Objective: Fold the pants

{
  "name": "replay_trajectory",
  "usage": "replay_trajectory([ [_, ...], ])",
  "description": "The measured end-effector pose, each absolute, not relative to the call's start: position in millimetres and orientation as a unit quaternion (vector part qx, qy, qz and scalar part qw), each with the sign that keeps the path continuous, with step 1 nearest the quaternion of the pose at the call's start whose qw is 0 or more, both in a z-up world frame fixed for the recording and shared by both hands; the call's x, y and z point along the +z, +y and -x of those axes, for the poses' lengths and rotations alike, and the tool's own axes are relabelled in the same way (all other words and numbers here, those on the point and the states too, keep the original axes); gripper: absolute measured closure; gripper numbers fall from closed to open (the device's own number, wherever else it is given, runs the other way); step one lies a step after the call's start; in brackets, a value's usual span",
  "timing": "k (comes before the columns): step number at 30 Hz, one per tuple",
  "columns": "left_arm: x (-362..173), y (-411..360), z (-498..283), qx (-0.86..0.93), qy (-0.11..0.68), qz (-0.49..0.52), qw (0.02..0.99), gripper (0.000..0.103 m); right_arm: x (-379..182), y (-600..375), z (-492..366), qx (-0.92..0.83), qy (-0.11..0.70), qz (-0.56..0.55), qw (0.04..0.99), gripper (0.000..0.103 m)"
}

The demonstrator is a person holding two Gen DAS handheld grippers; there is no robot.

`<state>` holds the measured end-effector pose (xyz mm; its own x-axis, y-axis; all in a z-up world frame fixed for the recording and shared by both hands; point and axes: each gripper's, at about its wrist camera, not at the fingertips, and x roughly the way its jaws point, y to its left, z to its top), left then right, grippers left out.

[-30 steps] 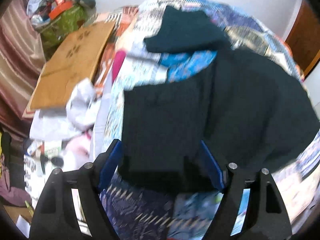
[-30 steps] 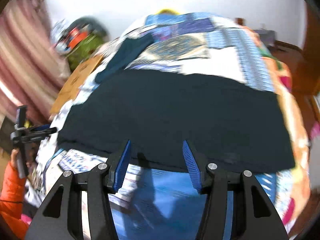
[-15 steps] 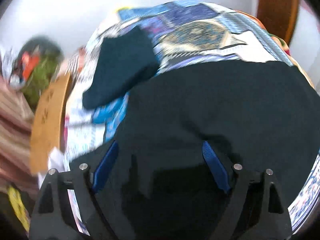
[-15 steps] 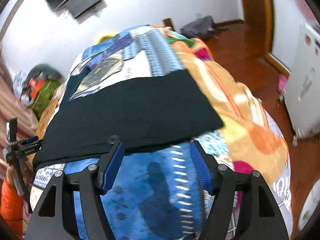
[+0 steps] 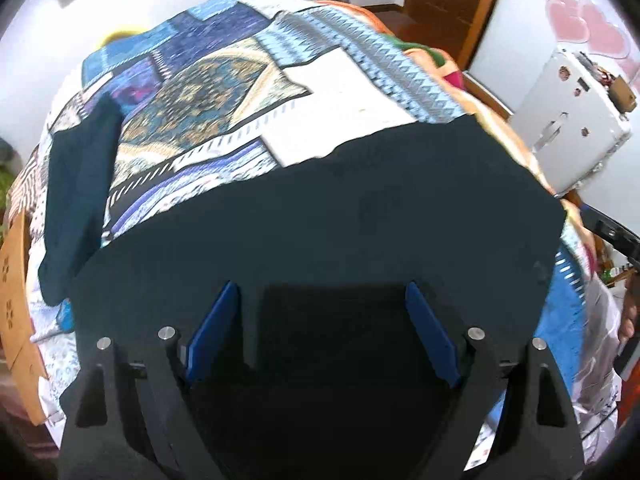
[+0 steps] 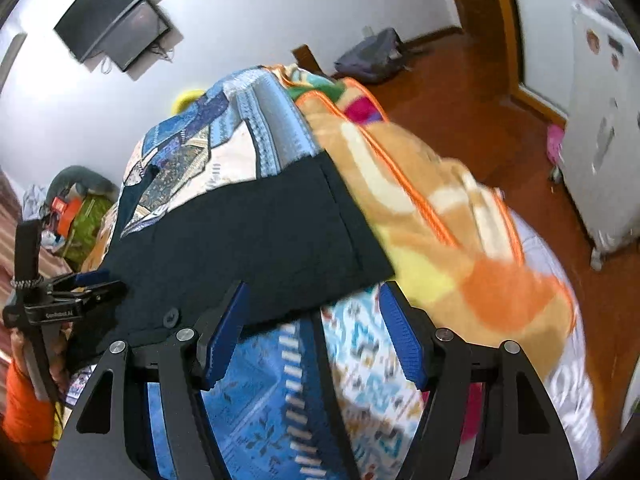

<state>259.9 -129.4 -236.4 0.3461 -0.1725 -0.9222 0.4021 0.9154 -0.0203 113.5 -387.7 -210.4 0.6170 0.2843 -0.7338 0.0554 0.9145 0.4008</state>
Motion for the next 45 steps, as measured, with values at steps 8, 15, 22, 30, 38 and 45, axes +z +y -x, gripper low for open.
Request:
replay_trajectory([
  [8,-222,-136,-258,-0.166,0.517,-0.114,0.832,0.017,-239,-382,-160,0.097,0.478,-0.172,0.856,0.061],
  [15,-232,-127,-258,-0.159,0.530,-0.103,0.826,0.017,-249,-385,-161,0.098,0.482,-0.135,0.860,0.083],
  [22,-237,-128,-255,-0.158,0.534,-0.101,0.824,0.017,-229,-373,-156,0.092,0.460,-0.044,0.882,0.098],
  [30,-223,-120,-252,-0.152,0.520,-0.088,0.836,0.017,-235,-384,-161,0.028,0.471,-0.009,0.881,0.103],
  [38,-243,-124,-241,-0.155,0.543,-0.101,0.819,0.016,-218,-429,-130,0.012,0.479,-0.146,0.866,0.094],
  [45,-245,-146,-235,-0.168,0.539,-0.112,0.818,0.014,-200,-403,-103,0.063,0.454,-0.224,0.860,0.050],
])
